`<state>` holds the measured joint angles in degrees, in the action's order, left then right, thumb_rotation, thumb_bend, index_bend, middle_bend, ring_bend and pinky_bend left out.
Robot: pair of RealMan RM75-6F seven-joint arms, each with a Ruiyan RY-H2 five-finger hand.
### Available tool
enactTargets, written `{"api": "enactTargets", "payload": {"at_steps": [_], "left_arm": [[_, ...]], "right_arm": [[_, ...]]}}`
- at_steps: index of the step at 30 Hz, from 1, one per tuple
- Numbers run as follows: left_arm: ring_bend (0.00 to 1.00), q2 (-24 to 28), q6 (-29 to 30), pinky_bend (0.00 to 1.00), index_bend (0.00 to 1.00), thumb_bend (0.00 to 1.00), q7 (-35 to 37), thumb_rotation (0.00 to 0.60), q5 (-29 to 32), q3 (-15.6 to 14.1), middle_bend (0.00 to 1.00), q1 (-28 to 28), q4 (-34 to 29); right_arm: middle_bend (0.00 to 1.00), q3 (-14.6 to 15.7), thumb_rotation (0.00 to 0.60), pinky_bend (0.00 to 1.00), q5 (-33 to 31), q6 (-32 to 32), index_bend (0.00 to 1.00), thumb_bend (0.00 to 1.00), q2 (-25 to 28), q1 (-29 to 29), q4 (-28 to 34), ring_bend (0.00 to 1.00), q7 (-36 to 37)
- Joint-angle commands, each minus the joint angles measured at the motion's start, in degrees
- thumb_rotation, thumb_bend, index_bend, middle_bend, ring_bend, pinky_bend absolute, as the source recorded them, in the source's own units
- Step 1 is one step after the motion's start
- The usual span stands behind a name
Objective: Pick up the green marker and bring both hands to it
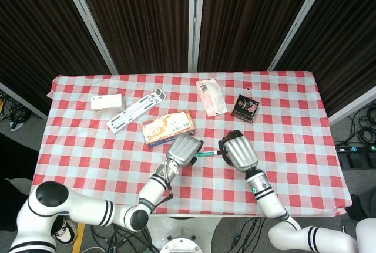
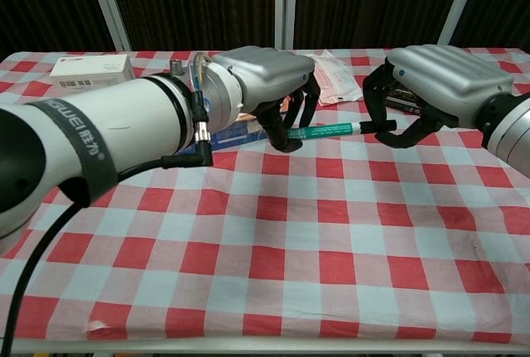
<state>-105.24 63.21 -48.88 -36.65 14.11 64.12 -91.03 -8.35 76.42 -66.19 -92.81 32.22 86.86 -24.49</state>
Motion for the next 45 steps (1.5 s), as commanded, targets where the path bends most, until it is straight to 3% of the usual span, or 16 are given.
{"api": "enactTargets", "payload": {"at_steps": [1,11,17,24,32,35,38,41,45], "left_arm": [[0.86,0.09,0.12,0.85,0.55,0.42,0.15,0.6,-0.18,0.04,0.58,-0.04,-0.21],[0.86,1.23,0.56,0.85,0.55,0.42,0.9,0.6,-1.03,-0.65,0.58,-0.91,-1.19],[0.86,2.24,0.21,0.85,0.55,0.42,2.71,0.6,-1.84,-2.65,0.58,-2.79,-0.5],[0.86,1.26,-1.22,0.85,0.54,0.41,5.52,0.6,-6.06,-7.09,0.58,-5.44,5.04],[0.85,0.59,-3.84,0.84,0.52,0.33,7.78,0.6,-8.1,-9.35,0.57,-7.85,9.49],[0.85,1.08,-4.67,0.84,0.48,0.25,8.81,0.6,-8.7,-9.36,0.55,-8.48,9.64],[0.85,1.78,-4.92,0.84,0.43,0.2,9.91,0.6,-9.83,-9.11,0.53,-9.16,9.56],[0.84,2.42,-4.75,0.84,0.39,0.17,10.46,0.6,-10.35,-8.59,0.51,-9.69,8.97],[0.84,3.59,-3.78,0.84,0.38,0.15,10.56,0.6,-11.16,-8.03,0.5,-10.4,7.44]], "right_arm": [[0.64,0.01,0.6,0.29,0.07,-0.18,0.67,0.23,-0.03,-0.05,-0.17,0.36,0.1],[0.7,0.21,0.6,0.29,0.73,-1.15,0.76,0.26,0.24,-0.59,-1.67,0.4,1.87],[0.7,1.1,0.6,0.29,0.12,-1.12,0.76,0.26,0.97,-1.77,-3.49,0.4,3.37],[0.7,2.45,0.6,0.29,-1.35,-0.01,0.76,0.26,0.15,-3.44,-8.28,0.4,6.53],[0.69,2.65,0.6,0.28,-1.29,0.8,0.76,0.25,-1.82,-4.03,-13.32,0.4,10.17],[0.62,2.91,0.6,0.22,-0.73,1.49,0.68,0.13,-1.68,-3.94,-13.67,0.36,11.52],[0.5,3.06,0.6,0.17,0.2,1.67,0.55,0.02,-1.44,-3.94,-13.82,0.26,13.47],[0.39,2.95,0.6,0.13,0.55,1.8,0.43,0.0,-1.02,-3.99,-13.49,0.16,14.75],[0.35,2.56,0.6,0.12,1.07,0.93,0.39,0.0,-0.41,-4.2,-12.99,0.13,15.06]]}}
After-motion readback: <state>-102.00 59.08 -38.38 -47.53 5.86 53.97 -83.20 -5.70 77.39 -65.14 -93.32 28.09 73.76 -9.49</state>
